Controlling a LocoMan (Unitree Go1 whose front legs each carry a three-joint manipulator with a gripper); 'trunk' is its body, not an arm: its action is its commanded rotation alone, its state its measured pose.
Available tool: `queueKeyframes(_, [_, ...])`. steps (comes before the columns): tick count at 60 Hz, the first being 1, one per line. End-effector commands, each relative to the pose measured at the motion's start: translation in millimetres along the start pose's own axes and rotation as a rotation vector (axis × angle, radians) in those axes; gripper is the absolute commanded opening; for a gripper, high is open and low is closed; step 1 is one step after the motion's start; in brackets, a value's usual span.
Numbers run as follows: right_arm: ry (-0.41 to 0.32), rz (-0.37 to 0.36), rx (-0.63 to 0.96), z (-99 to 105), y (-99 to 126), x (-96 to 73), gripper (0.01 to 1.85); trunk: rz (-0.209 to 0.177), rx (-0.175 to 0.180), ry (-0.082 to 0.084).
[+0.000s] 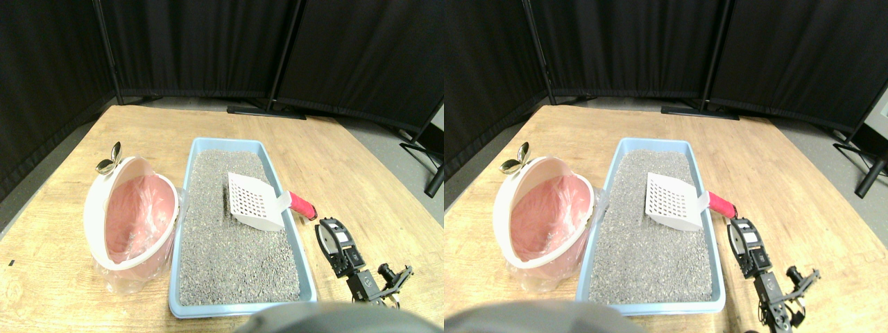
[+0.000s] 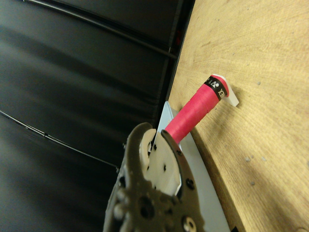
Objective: Scoop (unimanual)
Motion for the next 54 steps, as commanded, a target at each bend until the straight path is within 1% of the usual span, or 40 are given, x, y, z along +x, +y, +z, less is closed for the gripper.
queueKeyframes(1, [-0.041, 0.003, -0.007, 4.8, 0.4, -0.5, 0.05, -0.004, -0.014, -0.019])
queueKeyframes(3, [-0.042, 0.009, -0.016, 4.5, 0.3, -0.1, 0.05, -0.004, -0.014, -0.019])
queueKeyframes(5, [-0.035, -0.011, -0.016, 4.6, 1.3, -0.4, 0.05, -0.002, -0.014, -0.018])
queueKeyframes(7, [-0.033, -0.011, -0.017, 4.4, 1.3, -0.3, 0.05, -0.002, -0.014, -0.018])
queueKeyframes(13, [-0.040, 0.006, -0.012, 3.8, 1.7, 0.4, 0.05, -0.002, -0.014, -0.018])
queueKeyframes(16, [-0.025, -0.015, -0.009, 4.0, 2.2, 0.8, 0.05, -0.002, -0.015, -0.017])
queueKeyframes(26, [-0.024, -0.012, -0.008, 4.0, 3.1, 1.8, 0.05, -0.002, -0.016, -0.017])
queueKeyframes(29, [-0.037, 0.002, -0.009, 3.1, 2.6, 2.7, 0.05, -0.004, -0.016, -0.018])
queueKeyframes(54, [-0.031, -0.004, -0.018, 3.0, 1.0, 3.5, 0.05, -0.002, -0.013, -0.016])
